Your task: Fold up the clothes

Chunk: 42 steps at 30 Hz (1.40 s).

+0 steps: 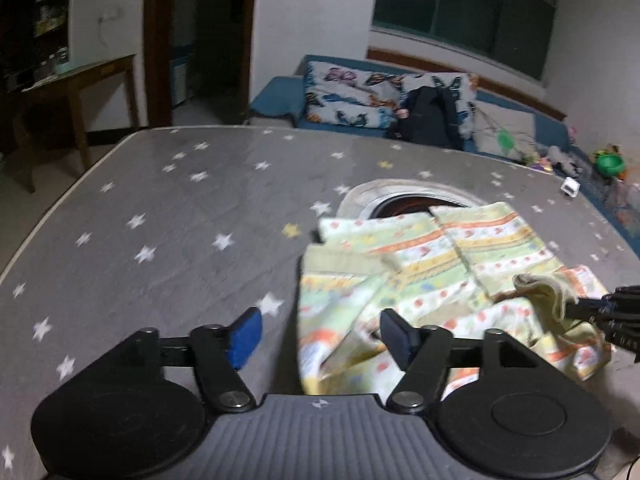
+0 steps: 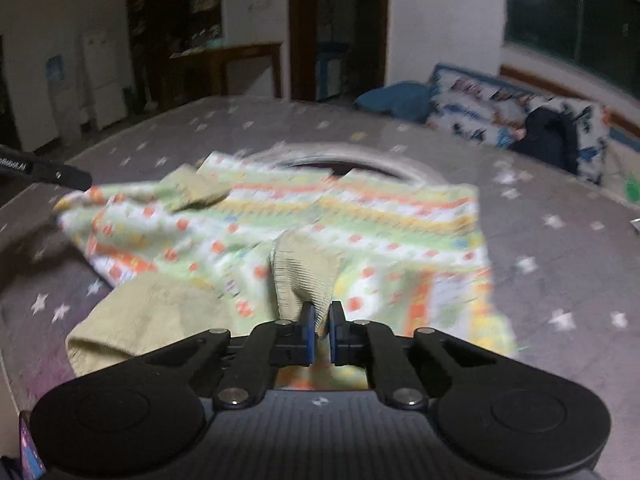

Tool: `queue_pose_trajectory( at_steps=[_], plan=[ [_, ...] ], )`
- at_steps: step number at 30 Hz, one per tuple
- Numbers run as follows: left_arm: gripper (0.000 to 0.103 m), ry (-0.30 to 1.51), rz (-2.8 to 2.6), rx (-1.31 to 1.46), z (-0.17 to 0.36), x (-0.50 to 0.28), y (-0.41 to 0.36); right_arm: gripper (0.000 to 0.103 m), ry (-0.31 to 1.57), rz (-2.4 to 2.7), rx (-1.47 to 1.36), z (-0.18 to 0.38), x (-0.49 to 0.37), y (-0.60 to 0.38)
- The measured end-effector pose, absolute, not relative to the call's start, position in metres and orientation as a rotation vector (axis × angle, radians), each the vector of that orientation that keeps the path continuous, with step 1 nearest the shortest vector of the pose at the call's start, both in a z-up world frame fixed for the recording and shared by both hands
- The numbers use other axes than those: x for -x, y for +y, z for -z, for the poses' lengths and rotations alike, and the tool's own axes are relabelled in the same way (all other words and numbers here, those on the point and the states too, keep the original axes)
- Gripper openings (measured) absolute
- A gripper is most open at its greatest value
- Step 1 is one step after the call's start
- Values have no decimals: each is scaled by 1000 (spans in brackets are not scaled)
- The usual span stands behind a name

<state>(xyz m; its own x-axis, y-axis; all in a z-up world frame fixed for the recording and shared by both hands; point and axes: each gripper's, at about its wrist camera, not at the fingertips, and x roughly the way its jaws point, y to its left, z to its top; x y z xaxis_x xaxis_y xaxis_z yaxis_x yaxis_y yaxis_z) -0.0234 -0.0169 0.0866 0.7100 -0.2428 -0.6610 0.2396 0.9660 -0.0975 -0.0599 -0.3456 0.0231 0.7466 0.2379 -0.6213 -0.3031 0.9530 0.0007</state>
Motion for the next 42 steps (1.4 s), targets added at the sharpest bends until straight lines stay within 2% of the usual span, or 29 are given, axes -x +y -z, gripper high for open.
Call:
queue_pose_trajectory(
  at_steps=[6,10,18,20,24,26,30,32,33,42],
  plan=[
    [68,785,250,-55,-67,-23,-35,6,601,-101,52,-46,72,-402],
    [55,827,238,-72,-49,-51,-44,6,584,50,19,-52,88,-446],
    [54,863,237,-60,-32,-77,-50,6,643,300,-87,-31,125,-518],
    [45,868,242,-40,-32,-80,-50,8,665,330,-111,-22,132,-526],
    [17,864,253,-12,-33,-78,-53,14,665,349,-134,-14,141,-530],
    [11,851,241,3,-34,-73,-54,15,646,333,-108,-18,141,-521],
    [9,803,170,-2,-39,-57,-46,24,614,290,-42,-29,137,-499],
    [9,765,112,-7,-46,-46,-35,35,598,266,-15,-34,138,-489],
    [9,749,85,0,-48,-42,-29,38,590,254,3,-36,138,-483],
    [8,635,-232,21,-53,6,50,40,600,93,23,-41,130,-440]
  ],
)
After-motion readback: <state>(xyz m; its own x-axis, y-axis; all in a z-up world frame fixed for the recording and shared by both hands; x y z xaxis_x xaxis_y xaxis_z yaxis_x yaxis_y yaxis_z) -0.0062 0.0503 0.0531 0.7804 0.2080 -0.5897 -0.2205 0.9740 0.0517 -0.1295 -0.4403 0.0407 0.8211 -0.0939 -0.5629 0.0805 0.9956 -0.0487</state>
